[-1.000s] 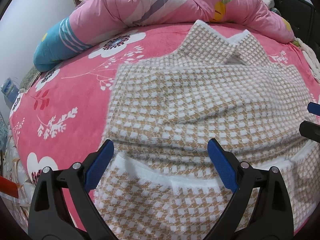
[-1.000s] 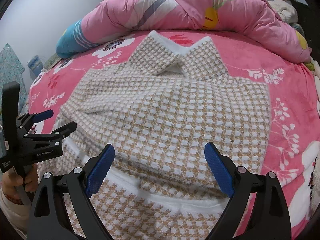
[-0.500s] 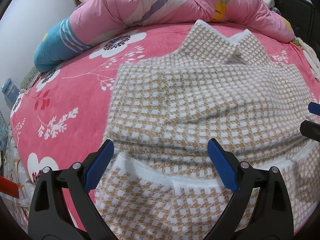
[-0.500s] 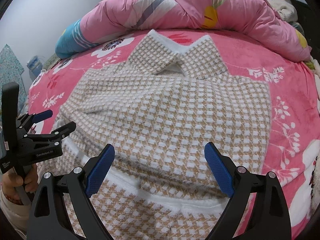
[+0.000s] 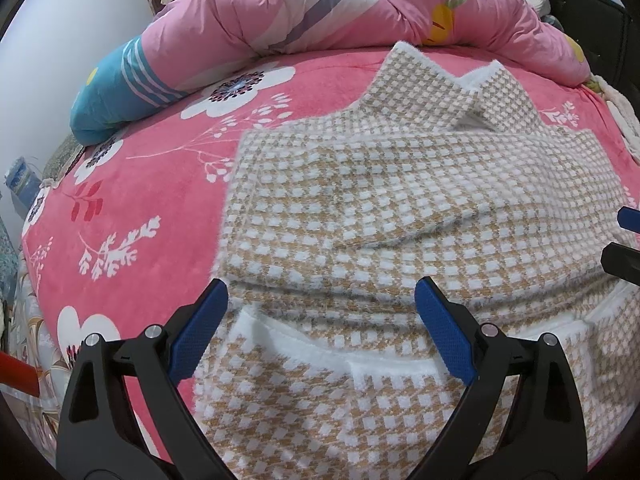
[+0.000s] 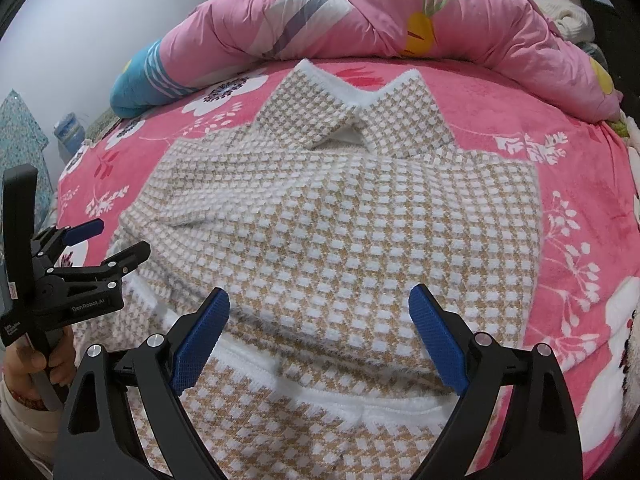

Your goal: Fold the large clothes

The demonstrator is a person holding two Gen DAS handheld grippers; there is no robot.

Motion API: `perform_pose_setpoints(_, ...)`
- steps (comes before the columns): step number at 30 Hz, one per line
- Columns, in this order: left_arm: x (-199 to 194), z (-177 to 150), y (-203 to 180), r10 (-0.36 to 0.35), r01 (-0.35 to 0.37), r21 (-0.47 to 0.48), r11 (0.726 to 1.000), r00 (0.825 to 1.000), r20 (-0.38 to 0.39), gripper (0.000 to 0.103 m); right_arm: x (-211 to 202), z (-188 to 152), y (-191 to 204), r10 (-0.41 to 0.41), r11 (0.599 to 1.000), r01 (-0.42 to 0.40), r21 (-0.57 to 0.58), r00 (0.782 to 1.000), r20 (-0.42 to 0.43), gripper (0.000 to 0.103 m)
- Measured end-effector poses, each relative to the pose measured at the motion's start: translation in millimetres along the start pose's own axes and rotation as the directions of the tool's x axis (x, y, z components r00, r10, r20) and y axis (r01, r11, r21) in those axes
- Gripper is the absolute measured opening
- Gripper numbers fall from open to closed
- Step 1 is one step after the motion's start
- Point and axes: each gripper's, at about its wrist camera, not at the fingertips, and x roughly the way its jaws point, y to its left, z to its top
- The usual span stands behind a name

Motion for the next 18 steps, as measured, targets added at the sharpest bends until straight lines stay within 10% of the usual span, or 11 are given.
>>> perform_pose_setpoints(10, -4.7, 0.8, 1.6, -0.006, 0.005, 0.007, 1.000, 1.000, 0.025, 0.091, -6.3, 1.6, -1.4, -0.008, 1.000, 0.008, 0.009, 1.000, 0.014, 0.089)
perform_pose_setpoints(18, -5.3, 57.2, 36.1, -0.194, 0.195, -0.009, 0.981, 0.978, 0.078, 0.091, -45.4, 58.2, -31.1, 0.026, 0.998, -0.032, 0.048, 0.993, 0.119, 0.089)
